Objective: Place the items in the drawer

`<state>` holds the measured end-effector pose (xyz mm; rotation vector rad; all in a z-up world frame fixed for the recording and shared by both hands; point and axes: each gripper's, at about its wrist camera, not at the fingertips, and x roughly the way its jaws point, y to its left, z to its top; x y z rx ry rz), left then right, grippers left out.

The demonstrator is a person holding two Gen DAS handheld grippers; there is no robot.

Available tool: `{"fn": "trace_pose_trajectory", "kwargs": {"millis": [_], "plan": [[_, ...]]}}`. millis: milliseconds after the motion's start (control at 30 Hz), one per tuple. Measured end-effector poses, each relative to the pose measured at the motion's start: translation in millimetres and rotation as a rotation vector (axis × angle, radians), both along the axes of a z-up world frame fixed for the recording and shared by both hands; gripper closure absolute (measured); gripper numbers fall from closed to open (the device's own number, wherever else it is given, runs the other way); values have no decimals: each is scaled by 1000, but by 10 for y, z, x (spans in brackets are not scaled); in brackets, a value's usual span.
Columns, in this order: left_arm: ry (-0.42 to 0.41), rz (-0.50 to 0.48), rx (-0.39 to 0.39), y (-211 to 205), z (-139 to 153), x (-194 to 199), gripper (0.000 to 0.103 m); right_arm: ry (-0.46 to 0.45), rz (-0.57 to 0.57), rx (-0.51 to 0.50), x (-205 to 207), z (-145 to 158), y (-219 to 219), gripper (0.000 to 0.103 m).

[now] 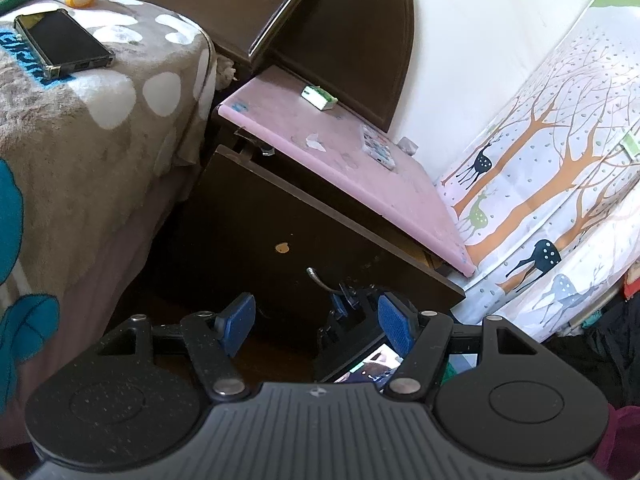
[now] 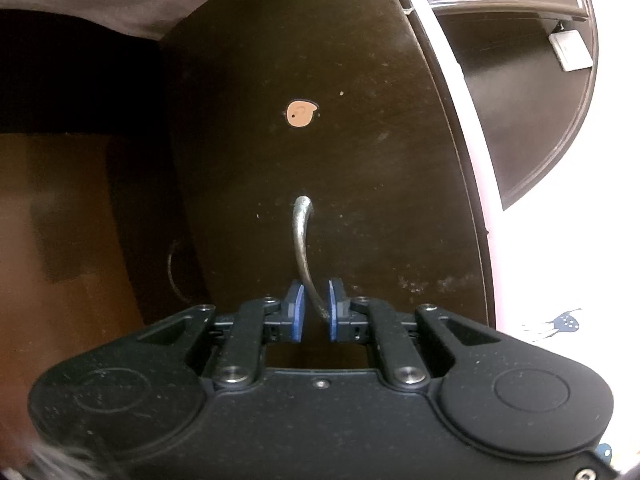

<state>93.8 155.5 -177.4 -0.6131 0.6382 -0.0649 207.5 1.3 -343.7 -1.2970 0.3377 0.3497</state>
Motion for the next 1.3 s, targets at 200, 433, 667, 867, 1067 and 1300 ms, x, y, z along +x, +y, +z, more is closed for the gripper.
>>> {"fn": "trace_pose_trajectory", "kwargs": {"millis": [200,433,667,867,1067,1300], "plan": [[7,0,-3,26,-20,16,36,6,-15,9,107,-41,59,98],[15,-4,-3,43,-35,38,36,42,-47,-4,360,-56,160,98],[23,0,-4,78,-52,91,36,-1,1,-68,573,-128,248,97],[39,-5,30,22,-59,116,36,79,-18,-76,646,-38,285,75],[58,6,89,-43,-62,144,30,325,-235,125,728,330,14,24],[94,-18,197,-242,-69,189,26,683,-586,548,484,740,-601,19]]}}
